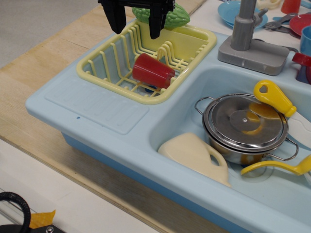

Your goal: Flip cup upright

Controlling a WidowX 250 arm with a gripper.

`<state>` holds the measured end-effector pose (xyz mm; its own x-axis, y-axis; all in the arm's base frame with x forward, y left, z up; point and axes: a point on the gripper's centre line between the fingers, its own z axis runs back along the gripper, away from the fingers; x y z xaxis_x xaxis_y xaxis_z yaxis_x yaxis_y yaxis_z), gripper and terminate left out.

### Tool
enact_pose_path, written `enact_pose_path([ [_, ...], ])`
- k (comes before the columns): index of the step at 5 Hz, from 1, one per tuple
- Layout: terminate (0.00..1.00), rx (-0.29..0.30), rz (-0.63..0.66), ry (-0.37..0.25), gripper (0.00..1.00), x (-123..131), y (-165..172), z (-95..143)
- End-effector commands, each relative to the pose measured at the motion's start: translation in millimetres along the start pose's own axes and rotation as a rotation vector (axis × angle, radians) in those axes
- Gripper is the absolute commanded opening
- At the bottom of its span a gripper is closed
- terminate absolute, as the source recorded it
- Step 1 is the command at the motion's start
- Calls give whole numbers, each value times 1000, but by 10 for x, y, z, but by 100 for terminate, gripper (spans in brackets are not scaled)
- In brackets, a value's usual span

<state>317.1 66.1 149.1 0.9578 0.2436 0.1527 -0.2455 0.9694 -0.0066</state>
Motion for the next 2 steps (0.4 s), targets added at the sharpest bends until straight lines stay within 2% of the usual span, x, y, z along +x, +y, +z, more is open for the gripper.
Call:
enact_pose_path([
  [1,0,0,0,0,100,0,0,0],
  [2,0,-44,18,15,100,-10,29,-78],
])
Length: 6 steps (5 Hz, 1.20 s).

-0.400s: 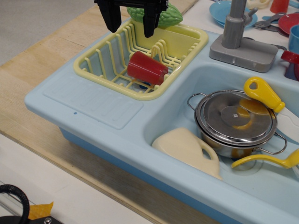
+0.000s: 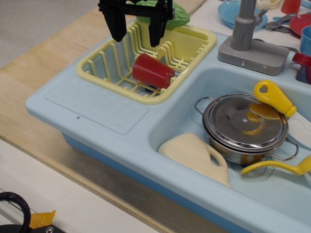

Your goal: Flip cup upright

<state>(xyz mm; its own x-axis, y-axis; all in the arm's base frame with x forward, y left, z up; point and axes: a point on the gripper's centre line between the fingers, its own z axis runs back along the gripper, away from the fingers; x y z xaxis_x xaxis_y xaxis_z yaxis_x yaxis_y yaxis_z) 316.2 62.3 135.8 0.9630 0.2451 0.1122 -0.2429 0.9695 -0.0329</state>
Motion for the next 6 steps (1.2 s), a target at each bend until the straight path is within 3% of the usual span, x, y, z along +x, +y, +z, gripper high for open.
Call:
enact_pose_path([
  [1,0,-37,20,3,100,66,50,-18],
  [2,0,-52,26,40,100,93,50,-130],
  [6,0,-104,11,60,100,101,10,-363],
])
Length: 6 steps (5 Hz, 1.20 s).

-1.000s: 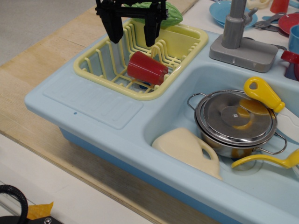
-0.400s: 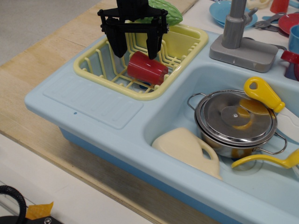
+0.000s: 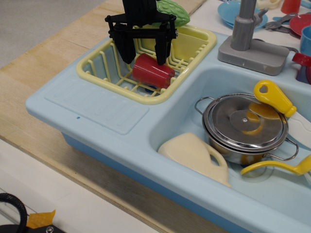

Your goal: Flip cup upright

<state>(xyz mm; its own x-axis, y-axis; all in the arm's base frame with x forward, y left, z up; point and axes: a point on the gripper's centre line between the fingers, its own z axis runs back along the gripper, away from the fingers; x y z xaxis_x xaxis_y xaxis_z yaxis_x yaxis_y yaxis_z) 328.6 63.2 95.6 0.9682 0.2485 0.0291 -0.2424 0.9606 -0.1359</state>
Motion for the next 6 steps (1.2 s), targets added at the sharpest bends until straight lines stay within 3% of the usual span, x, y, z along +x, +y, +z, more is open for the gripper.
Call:
enact_pose_path([
  [1,0,-4,-17,-47,100,-8,-54,21],
  [2,0,-18,-15,-52,0,-76,-88,-33],
  [3,0,-32,-7,-43,0,-94,-109,-45],
  [4,0,-14,6,-46,100,-130,-194,111],
  [5,0,-11,-1,-60,100,-154,-293,257],
  [6,0,-61,-11,-67,100,-214,-432,278],
])
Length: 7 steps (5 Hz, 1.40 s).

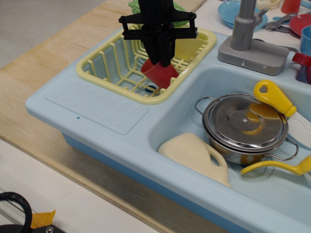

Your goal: Flip cup upright

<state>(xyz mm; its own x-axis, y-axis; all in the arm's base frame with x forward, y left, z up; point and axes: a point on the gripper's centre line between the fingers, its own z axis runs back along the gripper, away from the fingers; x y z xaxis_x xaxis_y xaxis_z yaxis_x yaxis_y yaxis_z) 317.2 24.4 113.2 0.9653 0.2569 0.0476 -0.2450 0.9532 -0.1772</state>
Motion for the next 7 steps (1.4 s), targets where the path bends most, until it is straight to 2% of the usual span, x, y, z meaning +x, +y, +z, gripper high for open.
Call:
enact_pose_path([
  [1,0,-41,-25,-50,100,-43,-216,123],
  [2,0,-28,-35,-45,100,-57,-250,94],
  [3,0,175,-33,-73,100,-97,-233,123],
  [4,0,293,-55,-135,0,-145,-122,219],
  [5,0,330,-87,-158,0,-107,-37,260],
  [6,0,309,-90,-135,0,-7,5,217],
  [7,0,241,-189,-116,100,70,52,130],
])
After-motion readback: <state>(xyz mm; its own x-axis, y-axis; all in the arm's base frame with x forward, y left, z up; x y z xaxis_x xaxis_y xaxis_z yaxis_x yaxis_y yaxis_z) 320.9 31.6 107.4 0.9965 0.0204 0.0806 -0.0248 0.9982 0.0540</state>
